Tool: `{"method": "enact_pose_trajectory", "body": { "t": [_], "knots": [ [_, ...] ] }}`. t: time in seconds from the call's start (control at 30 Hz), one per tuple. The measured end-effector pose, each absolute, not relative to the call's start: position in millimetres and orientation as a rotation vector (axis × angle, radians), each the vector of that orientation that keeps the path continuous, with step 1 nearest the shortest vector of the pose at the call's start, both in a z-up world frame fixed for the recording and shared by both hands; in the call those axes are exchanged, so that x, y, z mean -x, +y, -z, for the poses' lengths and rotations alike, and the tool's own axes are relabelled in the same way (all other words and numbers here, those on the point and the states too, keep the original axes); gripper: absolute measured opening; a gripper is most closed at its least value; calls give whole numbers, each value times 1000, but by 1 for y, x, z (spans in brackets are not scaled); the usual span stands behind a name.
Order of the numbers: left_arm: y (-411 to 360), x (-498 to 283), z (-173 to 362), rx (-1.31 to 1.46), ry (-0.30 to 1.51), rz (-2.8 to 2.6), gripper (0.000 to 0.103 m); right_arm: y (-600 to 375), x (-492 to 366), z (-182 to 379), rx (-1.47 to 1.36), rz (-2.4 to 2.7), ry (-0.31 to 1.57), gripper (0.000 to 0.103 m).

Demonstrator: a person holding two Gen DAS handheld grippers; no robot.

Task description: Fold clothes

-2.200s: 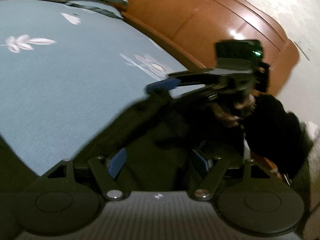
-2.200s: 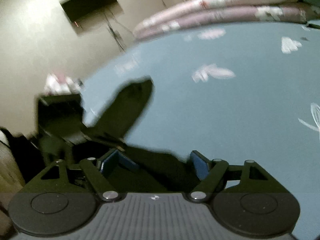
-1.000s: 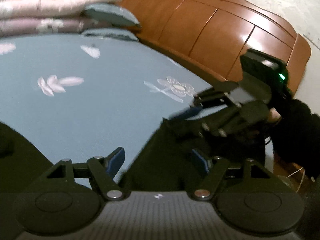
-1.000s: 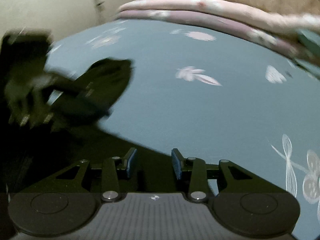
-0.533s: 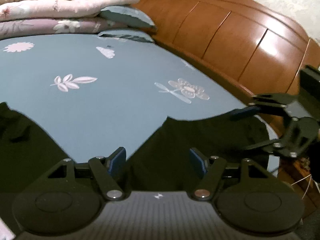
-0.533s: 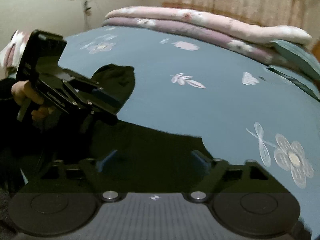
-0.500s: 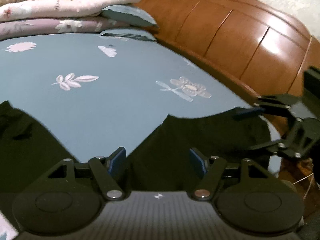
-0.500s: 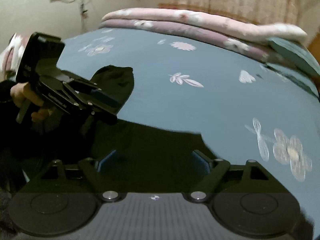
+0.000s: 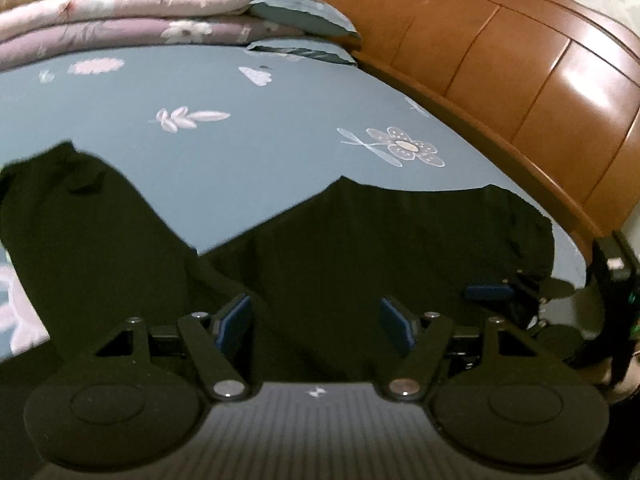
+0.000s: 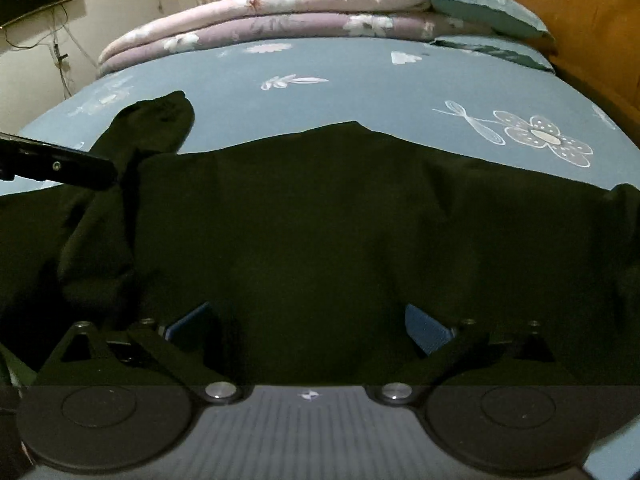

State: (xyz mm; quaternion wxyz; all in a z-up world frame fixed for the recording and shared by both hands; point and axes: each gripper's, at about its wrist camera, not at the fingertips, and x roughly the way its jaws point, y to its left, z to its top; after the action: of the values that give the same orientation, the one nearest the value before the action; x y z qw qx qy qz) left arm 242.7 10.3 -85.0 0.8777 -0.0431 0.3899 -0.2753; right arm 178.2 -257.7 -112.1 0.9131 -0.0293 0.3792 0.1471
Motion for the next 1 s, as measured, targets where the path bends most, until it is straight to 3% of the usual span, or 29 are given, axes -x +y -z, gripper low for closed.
{"method": "enact_pose_trajectory", "body": {
  "t": [0.27, 0.33, 0.5, 0.73, 1.0],
  "knots": [
    [0, -279, 69, -3, 803, 582, 68, -276, -164, 114, -7, -355, 711, 103],
    [-9, -294, 66, -79, 791, 606, 49, -278, -160, 116, -7, -366, 685, 103],
    [-28, -325, 79, -266, 833, 678, 33, -283, -153, 115, -32, -391, 635, 103],
    [-22, -350, 104, -332, 944, 747, 23, -290, -154, 109, -108, -450, 592, 103],
    [6, -356, 112, -232, 1024, 773, 22, -288, -157, 111, -99, -449, 596, 103]
  ]
}}
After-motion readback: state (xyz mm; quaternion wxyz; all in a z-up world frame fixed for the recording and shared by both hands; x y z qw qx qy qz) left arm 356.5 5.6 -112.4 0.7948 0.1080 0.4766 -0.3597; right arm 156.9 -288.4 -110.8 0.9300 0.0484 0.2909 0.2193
